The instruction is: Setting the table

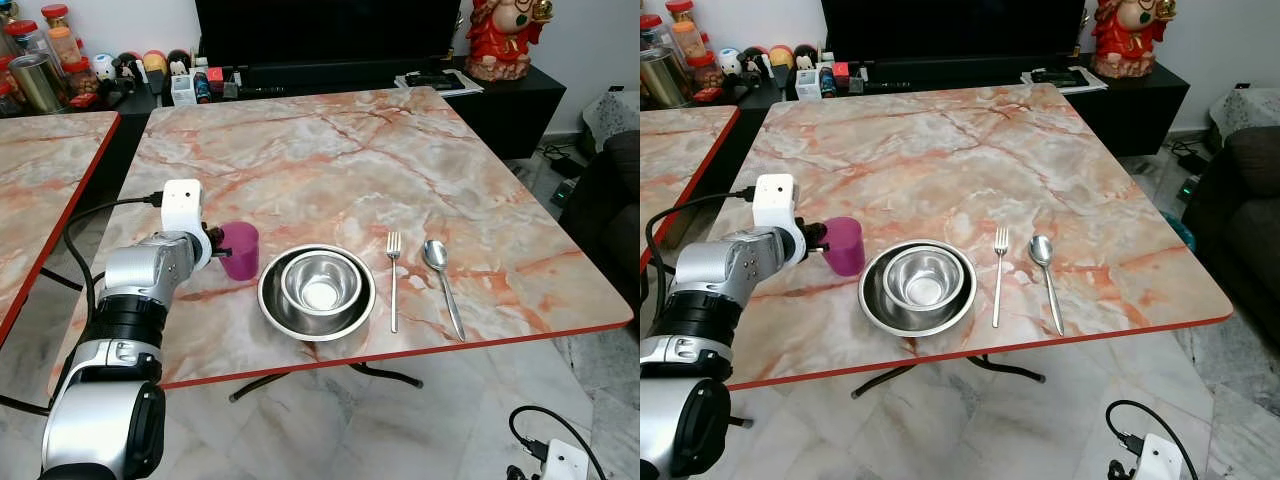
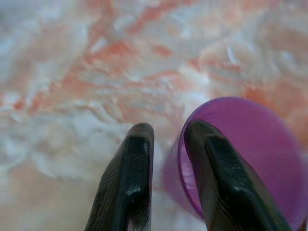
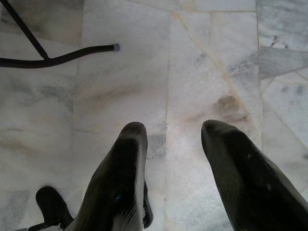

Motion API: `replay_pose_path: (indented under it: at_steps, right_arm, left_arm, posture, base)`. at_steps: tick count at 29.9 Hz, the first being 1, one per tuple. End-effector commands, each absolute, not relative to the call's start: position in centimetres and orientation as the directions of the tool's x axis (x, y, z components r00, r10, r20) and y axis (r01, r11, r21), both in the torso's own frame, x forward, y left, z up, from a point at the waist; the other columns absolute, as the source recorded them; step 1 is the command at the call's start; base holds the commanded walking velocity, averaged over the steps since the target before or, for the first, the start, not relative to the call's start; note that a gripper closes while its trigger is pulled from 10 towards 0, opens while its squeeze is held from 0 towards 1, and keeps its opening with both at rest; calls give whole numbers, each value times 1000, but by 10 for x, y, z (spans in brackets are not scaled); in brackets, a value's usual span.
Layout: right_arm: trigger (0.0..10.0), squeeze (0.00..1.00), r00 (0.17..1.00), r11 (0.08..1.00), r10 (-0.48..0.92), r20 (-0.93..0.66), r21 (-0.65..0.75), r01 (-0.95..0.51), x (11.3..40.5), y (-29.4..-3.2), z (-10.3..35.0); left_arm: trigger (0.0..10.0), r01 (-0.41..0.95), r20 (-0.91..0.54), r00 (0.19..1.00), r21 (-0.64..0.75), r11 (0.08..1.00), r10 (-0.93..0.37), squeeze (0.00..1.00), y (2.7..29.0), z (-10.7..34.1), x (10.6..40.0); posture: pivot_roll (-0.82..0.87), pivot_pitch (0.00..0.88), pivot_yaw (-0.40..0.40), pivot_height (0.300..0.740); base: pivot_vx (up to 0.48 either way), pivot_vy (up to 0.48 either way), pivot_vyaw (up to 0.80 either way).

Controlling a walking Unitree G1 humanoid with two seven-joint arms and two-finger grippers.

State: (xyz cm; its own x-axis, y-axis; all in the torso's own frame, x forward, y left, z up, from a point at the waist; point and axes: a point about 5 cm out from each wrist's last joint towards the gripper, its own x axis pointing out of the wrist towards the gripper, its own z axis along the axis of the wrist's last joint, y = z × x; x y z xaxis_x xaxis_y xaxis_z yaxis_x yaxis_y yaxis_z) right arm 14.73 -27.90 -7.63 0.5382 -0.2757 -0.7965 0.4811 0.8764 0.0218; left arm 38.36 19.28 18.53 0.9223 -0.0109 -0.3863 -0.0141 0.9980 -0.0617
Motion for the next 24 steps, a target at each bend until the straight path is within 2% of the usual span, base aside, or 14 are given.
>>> replay_pose_path:
  at_steps: [1, 6, 13, 18, 24]
  right_arm:
    - [10000, 0, 533, 877, -276, -800, 16, 480, 147, -280, -76]
    - [10000, 0, 533, 879, -275, -800, 16, 477, 147, -280, -76]
    - [10000, 0, 535, 879, -273, -800, 18, 476, 147, -279, -76]
    - [10000, 0, 532, 879, -274, -801, 15, 476, 147, -280, -76]
    - [10000, 0, 530, 879, -275, -802, 14, 477, 147, -280, -76]
  left_arm:
    - [10000, -39, -314, 949, -39, 998, 25, 0, 196, 203, 388]
    - [10000, -37, -268, 963, -59, 998, 20, 0, 196, 216, 388]
    - [10000, -34, -309, 951, -79, 996, 8, 0, 195, 205, 386]
    - [10000, 31, -261, 964, -99, 995, -56, 0, 186, 210, 386]
    - [10000, 43, -254, 965, -111, 993, -70, 0, 182, 209, 386]
  posture:
    - [56, 33, 3, 736]
    - [59, 32, 2, 736]
    - [57, 34, 2, 736]
    - [58, 36, 1, 736]
    - [55, 36, 3, 736]
  base:
    - [0, 0, 0]
    - [0, 0, 0]
    - [0, 0, 0]
    - [0, 0, 0]
    - [0, 0, 0]
